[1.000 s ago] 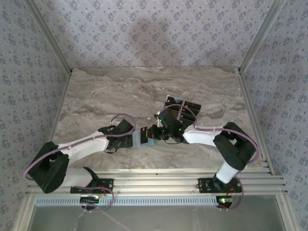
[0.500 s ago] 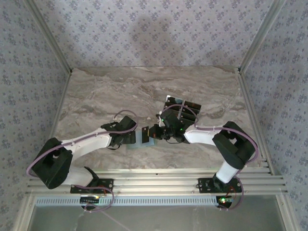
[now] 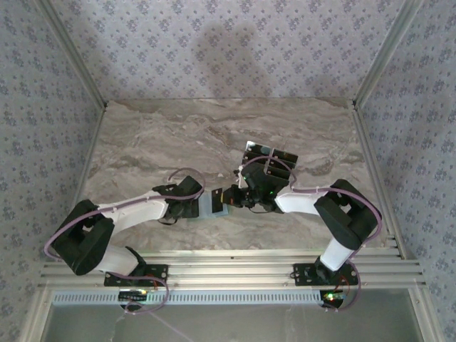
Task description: Put the credit cards into the card holder
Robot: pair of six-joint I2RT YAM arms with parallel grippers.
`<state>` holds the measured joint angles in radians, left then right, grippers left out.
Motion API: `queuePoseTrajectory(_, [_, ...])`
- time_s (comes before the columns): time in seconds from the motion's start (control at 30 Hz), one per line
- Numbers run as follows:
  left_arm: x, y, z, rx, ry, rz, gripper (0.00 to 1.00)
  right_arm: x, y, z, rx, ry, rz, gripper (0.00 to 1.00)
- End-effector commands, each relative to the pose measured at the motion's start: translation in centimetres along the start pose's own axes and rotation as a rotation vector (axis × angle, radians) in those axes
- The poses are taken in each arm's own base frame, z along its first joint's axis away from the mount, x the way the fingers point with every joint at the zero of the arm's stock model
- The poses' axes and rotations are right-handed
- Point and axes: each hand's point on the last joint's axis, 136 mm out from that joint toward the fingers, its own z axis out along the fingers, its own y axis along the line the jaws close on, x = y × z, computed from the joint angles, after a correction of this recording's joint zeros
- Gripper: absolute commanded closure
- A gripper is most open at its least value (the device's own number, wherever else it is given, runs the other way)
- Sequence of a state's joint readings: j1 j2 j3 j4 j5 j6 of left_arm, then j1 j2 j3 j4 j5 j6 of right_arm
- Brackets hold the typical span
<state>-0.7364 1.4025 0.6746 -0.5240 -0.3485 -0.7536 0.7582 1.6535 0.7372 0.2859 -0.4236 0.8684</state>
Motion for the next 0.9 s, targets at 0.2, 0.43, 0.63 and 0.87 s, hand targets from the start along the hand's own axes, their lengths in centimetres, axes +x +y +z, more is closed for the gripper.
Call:
queuePoseTrajectory(0.2, [1.9, 2.0, 0.3, -0.075, 0.045, 0.023, 0.04, -0.5, 2.2, 0.3, -0.091, 0.025, -0.054, 1.00])
queuePoseTrajectory(0.43, [2.0, 2.2, 0.4, -0.082, 0.048, 0.027, 0.04, -0.2, 2.1, 1.2, -0.111, 0.055, -0.067, 1.00])
queuePoseTrajectory(0.63, [2.1, 2.1, 0.4, -0.079, 0.051, 0.029, 0.05, 0.2, 1.5, 1.8, -0.108, 0.068, -0.068, 1.00])
queuePoseTrajectory(0.87, [2.1, 2.0, 0.5, -0.078, 0.052, 0.030, 0.05, 0.4, 1.1, 2.1, -0.114, 0.075, -0.073, 1.00])
